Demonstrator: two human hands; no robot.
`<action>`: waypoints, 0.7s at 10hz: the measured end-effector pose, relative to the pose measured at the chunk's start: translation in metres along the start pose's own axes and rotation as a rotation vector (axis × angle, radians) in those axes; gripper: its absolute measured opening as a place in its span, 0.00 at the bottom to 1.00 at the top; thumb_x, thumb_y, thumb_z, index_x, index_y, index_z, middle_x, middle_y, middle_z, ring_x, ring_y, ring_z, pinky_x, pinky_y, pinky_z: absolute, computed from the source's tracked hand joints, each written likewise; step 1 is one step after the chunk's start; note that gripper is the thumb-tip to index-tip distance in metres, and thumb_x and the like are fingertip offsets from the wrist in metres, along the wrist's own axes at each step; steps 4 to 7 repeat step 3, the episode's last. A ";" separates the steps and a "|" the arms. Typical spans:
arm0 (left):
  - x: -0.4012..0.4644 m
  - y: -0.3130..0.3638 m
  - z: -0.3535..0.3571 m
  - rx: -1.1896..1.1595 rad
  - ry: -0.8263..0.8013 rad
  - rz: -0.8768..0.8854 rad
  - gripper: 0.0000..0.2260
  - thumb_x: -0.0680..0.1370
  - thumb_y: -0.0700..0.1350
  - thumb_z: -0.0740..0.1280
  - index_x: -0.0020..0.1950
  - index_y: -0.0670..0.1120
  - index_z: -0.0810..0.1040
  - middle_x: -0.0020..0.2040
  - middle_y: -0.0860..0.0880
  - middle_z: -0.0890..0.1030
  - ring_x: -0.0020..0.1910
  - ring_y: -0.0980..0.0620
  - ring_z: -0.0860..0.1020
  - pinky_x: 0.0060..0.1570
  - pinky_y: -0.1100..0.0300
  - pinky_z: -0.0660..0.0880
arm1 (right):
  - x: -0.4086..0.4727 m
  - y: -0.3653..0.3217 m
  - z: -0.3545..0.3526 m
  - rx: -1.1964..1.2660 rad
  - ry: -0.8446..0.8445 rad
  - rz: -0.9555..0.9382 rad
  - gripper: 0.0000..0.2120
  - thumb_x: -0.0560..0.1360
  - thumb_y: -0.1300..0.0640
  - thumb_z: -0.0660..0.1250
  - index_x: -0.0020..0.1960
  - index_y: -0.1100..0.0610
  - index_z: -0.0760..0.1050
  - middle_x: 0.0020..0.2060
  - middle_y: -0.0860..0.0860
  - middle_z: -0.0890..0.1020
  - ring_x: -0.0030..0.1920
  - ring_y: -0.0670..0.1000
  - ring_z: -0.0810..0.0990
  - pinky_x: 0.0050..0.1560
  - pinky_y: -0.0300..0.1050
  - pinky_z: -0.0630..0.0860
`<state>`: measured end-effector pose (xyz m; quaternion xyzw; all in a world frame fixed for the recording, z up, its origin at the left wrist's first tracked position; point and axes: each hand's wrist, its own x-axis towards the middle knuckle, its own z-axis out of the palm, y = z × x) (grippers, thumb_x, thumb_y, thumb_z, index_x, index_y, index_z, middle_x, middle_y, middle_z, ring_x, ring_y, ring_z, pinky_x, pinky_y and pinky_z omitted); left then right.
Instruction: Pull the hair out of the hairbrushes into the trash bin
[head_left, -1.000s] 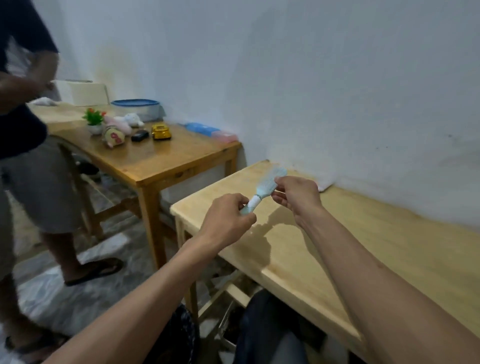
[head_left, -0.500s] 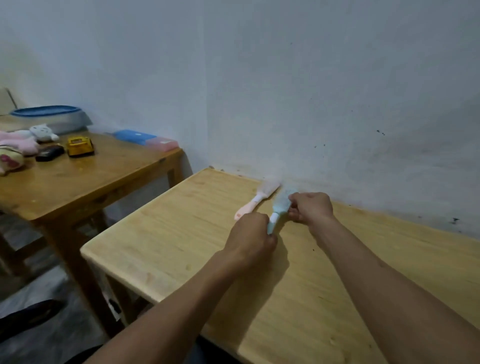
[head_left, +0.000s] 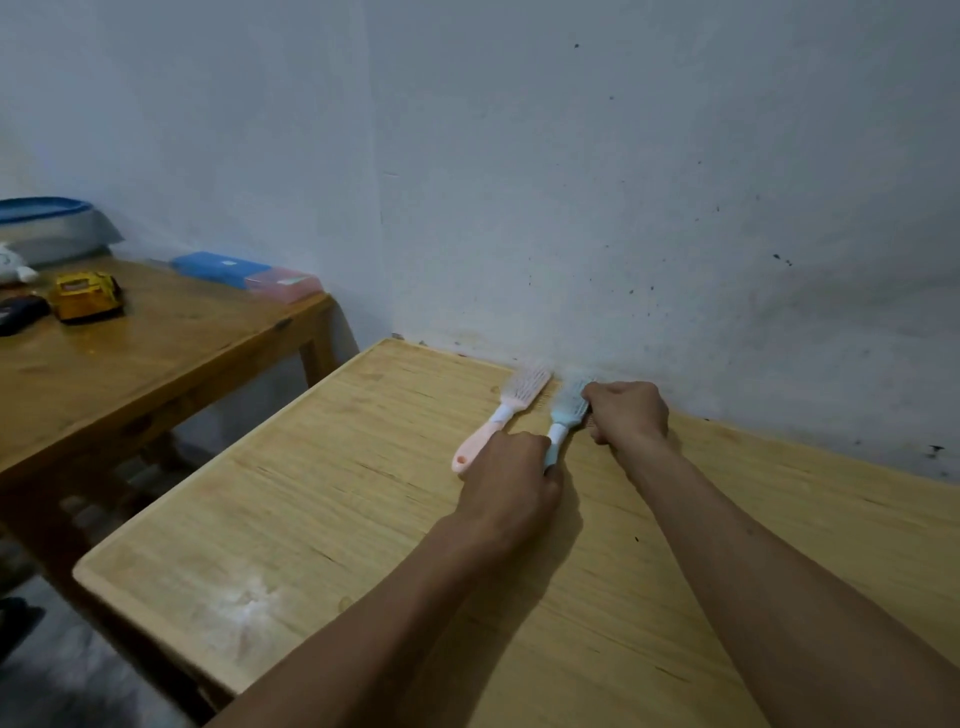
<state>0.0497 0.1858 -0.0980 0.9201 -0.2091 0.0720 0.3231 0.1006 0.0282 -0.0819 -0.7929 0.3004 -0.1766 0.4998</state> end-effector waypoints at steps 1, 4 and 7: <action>0.001 -0.003 -0.002 -0.012 0.003 0.025 0.11 0.82 0.47 0.64 0.53 0.43 0.84 0.43 0.47 0.83 0.43 0.49 0.79 0.41 0.54 0.76 | 0.001 -0.001 0.001 -0.015 0.006 -0.013 0.10 0.77 0.54 0.69 0.44 0.60 0.85 0.37 0.57 0.87 0.31 0.55 0.82 0.44 0.49 0.83; -0.005 0.004 -0.014 -0.076 0.008 0.057 0.18 0.82 0.51 0.66 0.68 0.44 0.79 0.59 0.44 0.84 0.55 0.49 0.80 0.50 0.57 0.75 | -0.008 -0.006 -0.002 0.021 -0.044 0.011 0.10 0.80 0.49 0.68 0.46 0.54 0.83 0.35 0.52 0.84 0.32 0.52 0.82 0.47 0.50 0.83; -0.005 0.004 -0.014 -0.076 0.008 0.057 0.18 0.82 0.51 0.66 0.68 0.44 0.79 0.59 0.44 0.84 0.55 0.49 0.80 0.50 0.57 0.75 | -0.008 -0.006 -0.002 0.021 -0.044 0.011 0.10 0.80 0.49 0.68 0.46 0.54 0.83 0.35 0.52 0.84 0.32 0.52 0.82 0.47 0.50 0.83</action>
